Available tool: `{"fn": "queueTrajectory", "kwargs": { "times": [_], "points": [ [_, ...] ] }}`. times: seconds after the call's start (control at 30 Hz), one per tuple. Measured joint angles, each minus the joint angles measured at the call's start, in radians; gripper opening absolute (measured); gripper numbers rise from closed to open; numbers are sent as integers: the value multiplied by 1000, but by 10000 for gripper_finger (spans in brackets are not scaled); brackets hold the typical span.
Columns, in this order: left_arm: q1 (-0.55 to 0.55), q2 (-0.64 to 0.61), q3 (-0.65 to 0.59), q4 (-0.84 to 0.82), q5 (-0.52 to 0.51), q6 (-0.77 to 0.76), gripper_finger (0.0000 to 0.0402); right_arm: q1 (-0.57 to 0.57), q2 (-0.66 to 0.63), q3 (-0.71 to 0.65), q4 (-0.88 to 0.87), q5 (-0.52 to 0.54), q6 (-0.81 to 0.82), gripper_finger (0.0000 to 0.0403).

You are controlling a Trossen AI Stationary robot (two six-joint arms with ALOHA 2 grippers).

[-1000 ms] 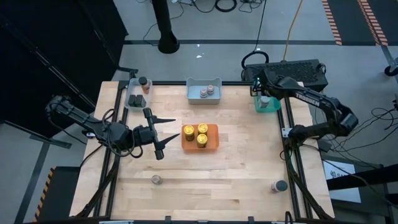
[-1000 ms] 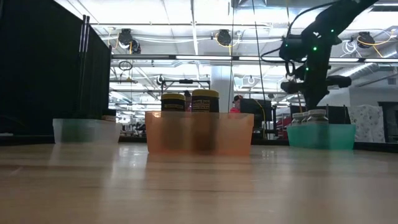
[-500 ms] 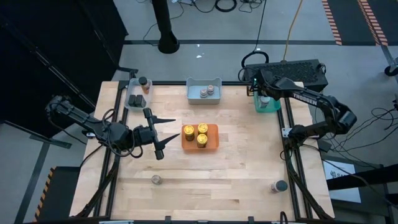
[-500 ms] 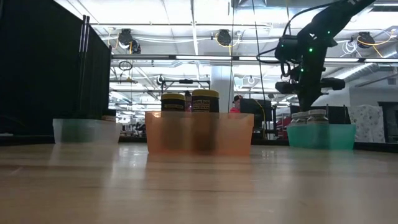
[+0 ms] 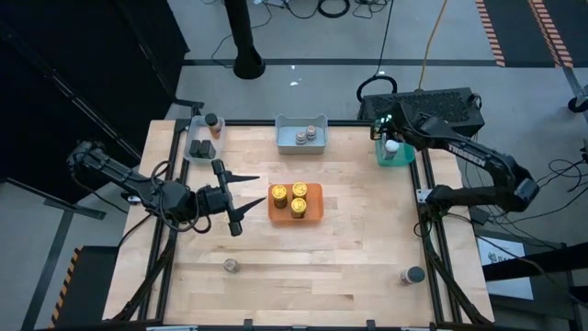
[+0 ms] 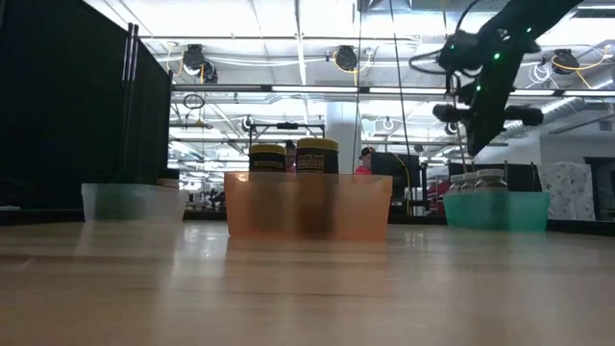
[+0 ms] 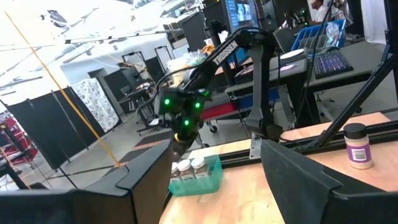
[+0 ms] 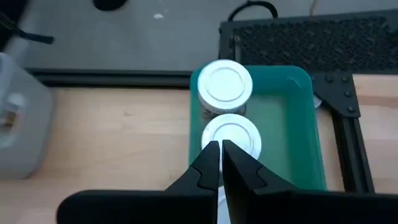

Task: Sort spices by type
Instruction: Put the violet seasoning bottle into the transparent bin

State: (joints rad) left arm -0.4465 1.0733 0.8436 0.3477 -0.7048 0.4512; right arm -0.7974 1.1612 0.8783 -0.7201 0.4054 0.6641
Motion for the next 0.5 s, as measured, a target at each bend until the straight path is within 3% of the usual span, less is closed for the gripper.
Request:
{"fn": "queueTrajectory", "kwargs": {
  "times": [0.2, 0.5],
  "points": [
    [0, 0, 1, -58, 0, -48, 251, 117, -116, 1, 30, -82, -58, 0],
    [0, 0, 1, -111, 0, -107, 251, 548, -155, 1, 68, -125, -23, 0]
  ]
}}
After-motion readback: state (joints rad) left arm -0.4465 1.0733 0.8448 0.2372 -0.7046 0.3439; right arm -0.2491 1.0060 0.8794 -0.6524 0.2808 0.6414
